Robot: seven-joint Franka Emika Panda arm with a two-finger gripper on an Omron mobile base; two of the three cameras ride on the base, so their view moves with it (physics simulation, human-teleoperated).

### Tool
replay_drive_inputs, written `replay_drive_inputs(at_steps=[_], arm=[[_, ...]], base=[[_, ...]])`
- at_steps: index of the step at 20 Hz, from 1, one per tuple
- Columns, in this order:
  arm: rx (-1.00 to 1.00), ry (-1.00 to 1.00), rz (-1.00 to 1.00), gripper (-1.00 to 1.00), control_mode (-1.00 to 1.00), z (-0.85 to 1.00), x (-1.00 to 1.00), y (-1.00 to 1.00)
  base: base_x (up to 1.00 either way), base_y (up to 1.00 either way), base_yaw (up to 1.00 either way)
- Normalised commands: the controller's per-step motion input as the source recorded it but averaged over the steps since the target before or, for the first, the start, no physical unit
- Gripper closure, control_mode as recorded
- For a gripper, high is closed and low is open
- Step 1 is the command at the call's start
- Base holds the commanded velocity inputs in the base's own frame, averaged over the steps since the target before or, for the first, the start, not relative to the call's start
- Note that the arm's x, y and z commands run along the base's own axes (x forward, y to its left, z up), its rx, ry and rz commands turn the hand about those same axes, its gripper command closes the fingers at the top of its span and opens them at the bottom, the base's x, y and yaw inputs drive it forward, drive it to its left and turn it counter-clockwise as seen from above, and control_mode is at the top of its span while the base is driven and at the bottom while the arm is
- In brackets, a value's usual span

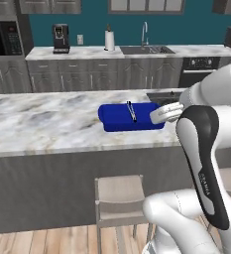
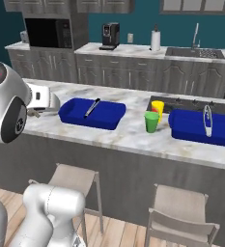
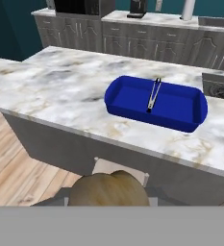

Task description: Gather the garlic and bell pepper from the fridge and place them on a tray on the dining counter. Then gather the steaks from the fridge and place them on the other tray.

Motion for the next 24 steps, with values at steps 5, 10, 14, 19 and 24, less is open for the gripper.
replay_drive_inputs(at_steps=[5, 10, 14, 19, 24], arm=[[0.0, 0.0, 0.0, 1.0, 1.0, 0.0, 0.0, 0.0], [0.0, 0.0, 0.0, 1.0, 1.0, 0.0, 0.0, 0.0], [0.0, 0.0, 0.0, 1.0, 1.0, 0.0, 0.0, 0.0], [0.0, 0.0, 0.0, 1.0, 1.0, 0.0, 0.0, 0.0], [0.0, 0.0, 0.0, 1.0, 1.0, 0.0, 0.0, 0.0]], base=[[0.91, 0.01, -0.02], [0.79, 0.02, -0.04], [0.73, 0.0, 0.0], [0.63, 0.03, 0.0], [0.43, 0.07, 0.0]])
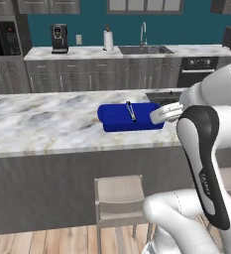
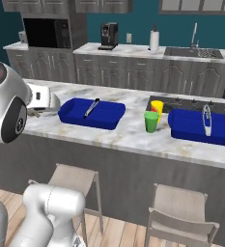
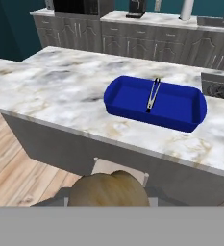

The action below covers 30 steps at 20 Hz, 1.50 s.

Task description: Gather the garlic and bell pepper from the fridge and place them on a tray on the dining counter. Then gather the steaks from the fridge and place them on the other tray.

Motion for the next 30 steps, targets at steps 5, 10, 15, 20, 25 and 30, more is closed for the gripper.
replay_drive_inputs(at_steps=[5, 10, 15, 20, 25, 30], arm=[[0.0, 0.0, 0.0, 1.0, -1.0, -0.04, 0.2, 0.0], [0.0, 0.0, 0.0, 1.0, -1.0, -0.07, 0.72, 0.0], [0.0, 0.01, 0.0, 1.0, -1.0, -0.13, 0.83, 0.0], [0.0, 0.07, 0.0, 1.0, -1.0, -0.29, 0.86, 0.0], [0.0, 0.09, 0.0, 1.0, -1.0, -0.36, 0.75, 0.02], [0.0, 0.1, -0.02, 1.0, -1.0, -0.27, 0.55, 0.2]], base=[[0.26, 0.0, 0.0], [0.0, 0.0, 0.0], [0.0, 0.0, 0.0], [0.0, 0.0, 0.0], [0.0, 0.0, 0.0], [0.0, 0.0, 0.0]])
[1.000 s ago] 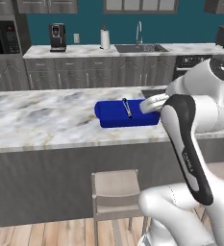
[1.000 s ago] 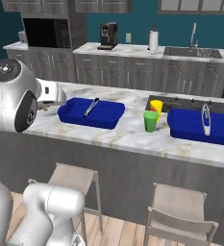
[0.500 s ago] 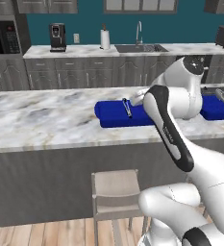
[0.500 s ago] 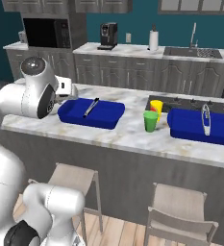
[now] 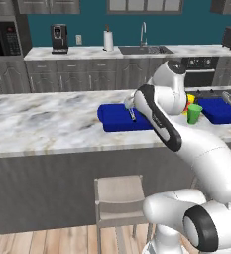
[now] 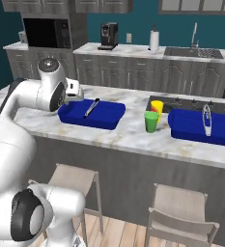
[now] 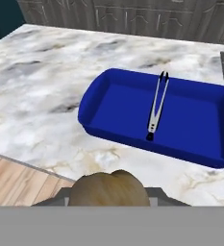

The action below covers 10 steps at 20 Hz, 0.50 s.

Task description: Gather the garlic and bell pepper from the fridge and place them on a tray on the dining counter. Then gather the steaks from the fridge and place them on the other tray.

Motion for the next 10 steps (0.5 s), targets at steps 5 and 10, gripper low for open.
replay_drive_inputs(at_steps=[5, 10], arm=[[0.0, 0.09, -0.03, 1.0, -1.0, -0.22, 0.47, 0.26], [0.0, 0.04, -0.01, 1.0, -1.0, -0.22, 0.47, 0.14]], base=[[0.0, 0.0, 0.0], [0.0, 0.0, 0.0]])
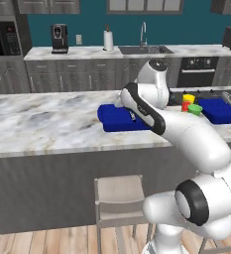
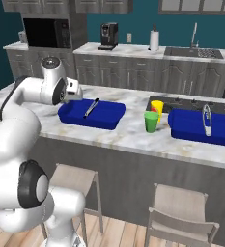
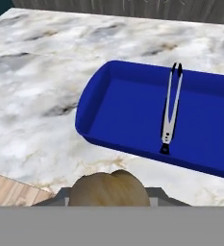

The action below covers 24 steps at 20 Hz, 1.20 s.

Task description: Gather the garlic and bell pepper from the fridge and place them on a tray on the dining counter. Then gather the steaks from the fridge and place them on the other tray.

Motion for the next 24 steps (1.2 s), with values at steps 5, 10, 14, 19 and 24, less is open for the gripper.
replay_drive_inputs(at_steps=[5, 10, 14, 19, 24], arm=[[0.0, 0.01, 0.0, 1.0, -1.0, -0.23, 0.43, 0.09], [0.0, 0.04, -0.01, 1.0, -1.0, -0.3, 0.3, 0.06], [0.0, 0.05, -0.04, 1.0, -1.0, -0.28, 0.1, 0.0], [0.0, 0.05, -0.05, 1.0, -1.0, -0.2, 0.02, 0.0], [0.0, 0.01, -0.03, 1.0, -1.0, -0.15, 0.26, 0.0]], base=[[0.0, 0.0, 0.0], [0.0, 0.0, 0.0], [0.0, 0.0, 0.0], [0.0, 0.0, 0.0], [0.0, 0.0, 0.0]])
